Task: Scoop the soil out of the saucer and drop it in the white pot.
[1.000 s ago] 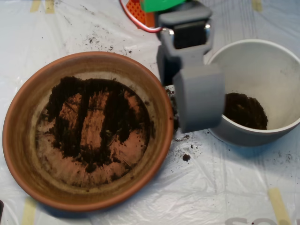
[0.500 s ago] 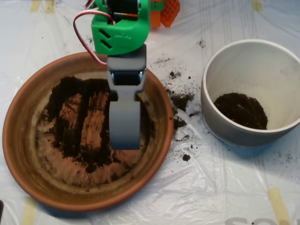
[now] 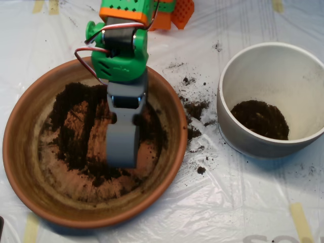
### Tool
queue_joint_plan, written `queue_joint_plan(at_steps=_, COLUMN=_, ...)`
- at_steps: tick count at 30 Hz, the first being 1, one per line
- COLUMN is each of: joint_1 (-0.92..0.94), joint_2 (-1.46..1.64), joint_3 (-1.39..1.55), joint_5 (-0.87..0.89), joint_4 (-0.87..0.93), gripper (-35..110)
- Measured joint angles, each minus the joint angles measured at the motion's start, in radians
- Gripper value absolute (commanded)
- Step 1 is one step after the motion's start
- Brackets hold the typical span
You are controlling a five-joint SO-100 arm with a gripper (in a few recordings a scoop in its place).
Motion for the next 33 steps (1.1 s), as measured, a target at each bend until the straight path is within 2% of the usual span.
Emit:
queue_joint_plan(at_steps=13, joint_1=0.081, joint_2=-0.147, joint_3=-0.107, joint_5=0.008, joint_4=0.083, gripper=60)
queue_joint_plan(at_steps=17, joint_1=0.101, joint_2=-0.196, joint_3=-0.178, joint_5=-0.003, joint_4=0.109, gripper=47)
queue_joint_plan(at_steps=20, joint_1=0.103, joint_2=-0.221, joint_3=-0.189, joint_5=-0.021, joint_4=0.115, gripper=44)
queue_joint_plan(at_steps=28, joint_1=0.103, joint_2=-0.221, joint_3=-0.195, joint_5=-0.051, joint_4=0.077, gripper=40)
queue_joint_plan(at_steps=33, joint_1=0.104, joint_2=-0.120, joint_3=-0.054, joint_5=-0.077, joint_4=-0.005, gripper=39)
